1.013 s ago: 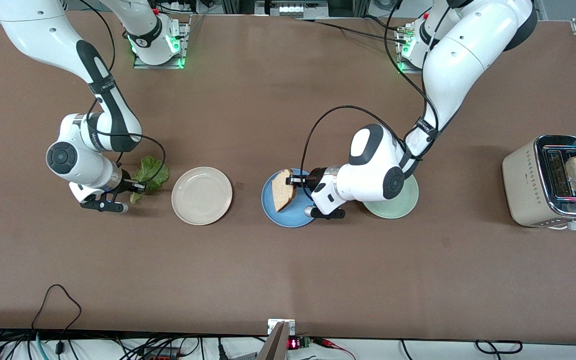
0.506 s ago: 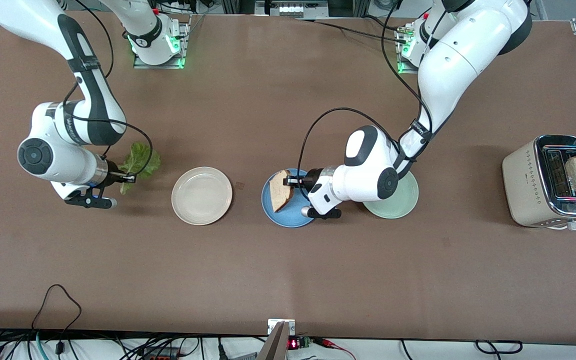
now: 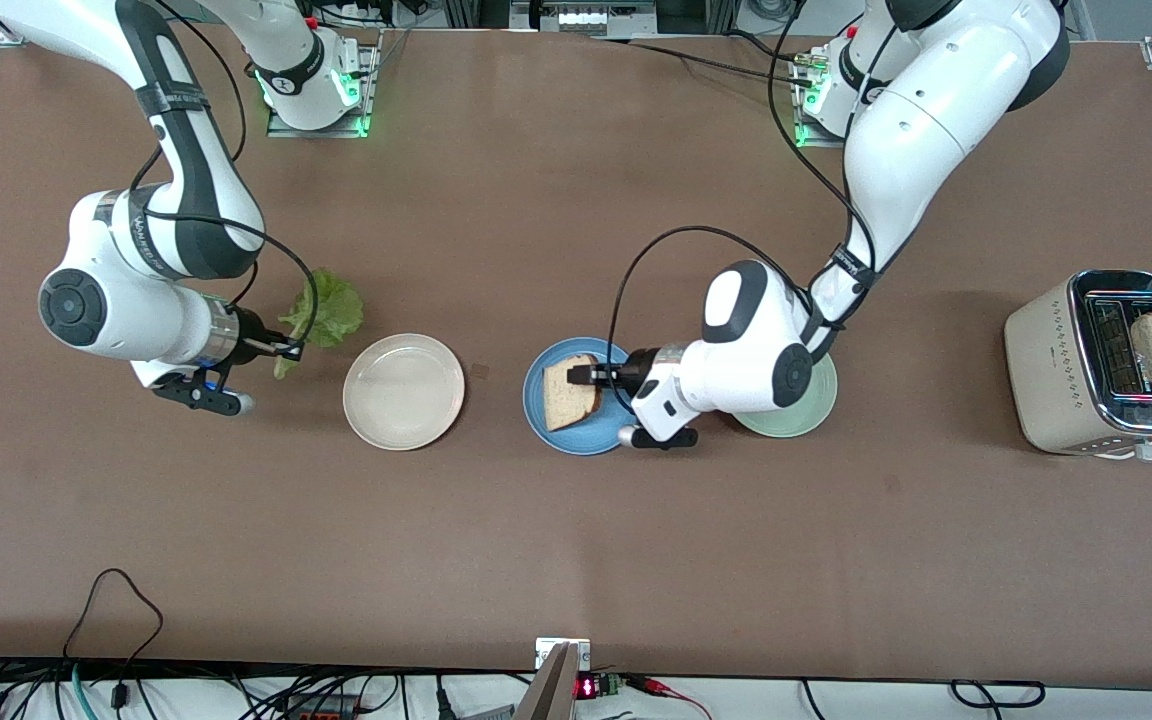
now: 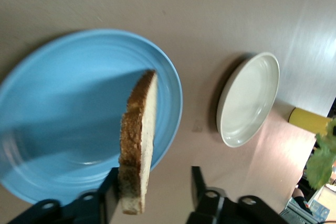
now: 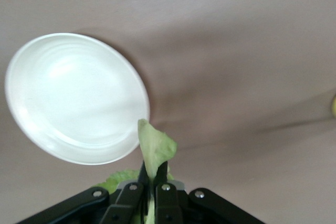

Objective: Make sandwich in blue plate with both arms
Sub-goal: 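Place the lettuce on the toast with the right gripper while the left withdraws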

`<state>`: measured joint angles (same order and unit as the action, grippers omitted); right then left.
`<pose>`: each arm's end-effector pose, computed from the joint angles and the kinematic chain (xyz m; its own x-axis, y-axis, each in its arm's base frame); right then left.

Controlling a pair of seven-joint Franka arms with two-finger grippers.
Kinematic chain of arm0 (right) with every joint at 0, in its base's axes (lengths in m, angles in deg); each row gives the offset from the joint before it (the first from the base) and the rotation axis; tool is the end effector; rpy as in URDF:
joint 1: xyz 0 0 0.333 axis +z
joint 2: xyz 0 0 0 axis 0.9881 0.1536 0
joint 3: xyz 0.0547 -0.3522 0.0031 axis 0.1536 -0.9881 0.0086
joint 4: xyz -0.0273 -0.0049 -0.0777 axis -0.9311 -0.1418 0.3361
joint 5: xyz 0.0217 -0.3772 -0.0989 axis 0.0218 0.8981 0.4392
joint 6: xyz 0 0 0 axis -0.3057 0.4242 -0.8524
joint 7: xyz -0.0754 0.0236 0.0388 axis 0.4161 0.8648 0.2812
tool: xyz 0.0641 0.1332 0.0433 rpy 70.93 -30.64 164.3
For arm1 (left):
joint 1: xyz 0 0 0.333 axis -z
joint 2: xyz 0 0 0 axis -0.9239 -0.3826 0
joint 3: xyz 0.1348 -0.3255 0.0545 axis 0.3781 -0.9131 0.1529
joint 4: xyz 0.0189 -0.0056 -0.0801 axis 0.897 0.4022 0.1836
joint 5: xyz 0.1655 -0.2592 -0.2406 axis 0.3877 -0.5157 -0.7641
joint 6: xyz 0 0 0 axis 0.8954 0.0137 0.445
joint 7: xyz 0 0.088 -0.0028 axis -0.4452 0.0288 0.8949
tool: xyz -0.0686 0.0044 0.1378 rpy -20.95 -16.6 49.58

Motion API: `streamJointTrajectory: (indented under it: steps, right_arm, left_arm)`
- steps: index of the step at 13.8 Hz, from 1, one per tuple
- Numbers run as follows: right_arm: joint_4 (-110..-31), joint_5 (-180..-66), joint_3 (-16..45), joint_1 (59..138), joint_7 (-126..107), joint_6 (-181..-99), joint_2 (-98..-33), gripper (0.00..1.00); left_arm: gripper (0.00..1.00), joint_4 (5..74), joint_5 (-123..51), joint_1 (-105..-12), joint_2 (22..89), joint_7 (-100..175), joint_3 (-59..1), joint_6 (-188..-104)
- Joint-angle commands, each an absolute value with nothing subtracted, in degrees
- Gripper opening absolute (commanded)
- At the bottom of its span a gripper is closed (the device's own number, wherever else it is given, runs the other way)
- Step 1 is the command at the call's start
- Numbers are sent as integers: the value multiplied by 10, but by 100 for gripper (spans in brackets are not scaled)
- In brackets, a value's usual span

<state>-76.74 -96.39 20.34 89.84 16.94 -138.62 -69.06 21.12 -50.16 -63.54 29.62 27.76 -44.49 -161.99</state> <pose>0.6059 0.1179 0.3166 0.9282 -0.2813 -0.2434 -0.3037 -0.9509 -0.0591 0.6586 -0.4096 0.2323 0.9656 0.0114 -0.2598 0.1794 -0.7525 0.6337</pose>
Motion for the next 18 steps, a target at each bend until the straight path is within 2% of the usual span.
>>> streamJointTrajectory:
  steps: [1, 4, 7, 9, 11, 15, 18]
  right_arm:
    - [-739, -981, 202, 931, 257, -1372, -682, 7]
    - [-704, -1047, 202, 967, 342, -1373, -662, 7]
    - [-682, -1108, 202, 1003, 431, -1382, -638, 7]
    - [-656, -1119, 202, 1025, 489, -1390, -611, 7]
    - [-634, -1120, 202, 1051, 551, -1426, -582, 7]
    - [-538, -1119, 202, 1100, 671, -1488, -497, 7]
    - [-535, -1119, 202, 1131, 723, -1540, -470, 7]
  left_arm:
    - [100, 206, -512, -657, 295, 330, -447, -1609]
    - [100, 216, -512, -689, 302, 385, -446, -1592]
    - [100, 217, -512, -709, 335, 382, -441, -1537]
    - [100, 216, -475, -715, 364, 379, -416, -1497]
    - [100, 214, -412, -723, 394, 378, -393, -1461]
    - [100, 198, -276, -772, 449, 378, -387, -1371]
    - [100, 181, -228, -802, 489, 375, -386, -1319]
